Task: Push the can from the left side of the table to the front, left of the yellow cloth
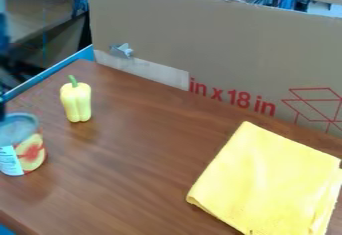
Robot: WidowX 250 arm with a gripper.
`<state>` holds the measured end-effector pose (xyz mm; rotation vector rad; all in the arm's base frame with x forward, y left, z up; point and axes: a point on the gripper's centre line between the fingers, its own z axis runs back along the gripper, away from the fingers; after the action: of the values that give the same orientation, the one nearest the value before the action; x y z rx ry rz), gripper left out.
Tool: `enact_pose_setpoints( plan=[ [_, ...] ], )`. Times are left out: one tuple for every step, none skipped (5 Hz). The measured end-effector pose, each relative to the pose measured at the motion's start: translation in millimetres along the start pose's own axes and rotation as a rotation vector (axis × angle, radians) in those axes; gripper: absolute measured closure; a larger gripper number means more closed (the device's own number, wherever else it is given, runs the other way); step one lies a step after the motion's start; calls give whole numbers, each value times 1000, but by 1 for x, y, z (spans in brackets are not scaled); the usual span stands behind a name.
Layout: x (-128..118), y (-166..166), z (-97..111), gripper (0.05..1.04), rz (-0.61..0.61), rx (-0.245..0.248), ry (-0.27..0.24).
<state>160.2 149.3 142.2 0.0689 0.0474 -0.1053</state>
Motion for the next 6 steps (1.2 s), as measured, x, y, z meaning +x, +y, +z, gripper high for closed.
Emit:
enact_pose_setpoints(
  plan=[
    [-1,35,-14,83,5,29,24],
    [9,65,-36,83,85,70,96],
    [23,90,-50,83,134,91,134],
    [33,106,-66,83,145,99,170],
    [37,116,-81,83,149,96,211],
    [43,119,-94,83,133,77,212]
  ],
)
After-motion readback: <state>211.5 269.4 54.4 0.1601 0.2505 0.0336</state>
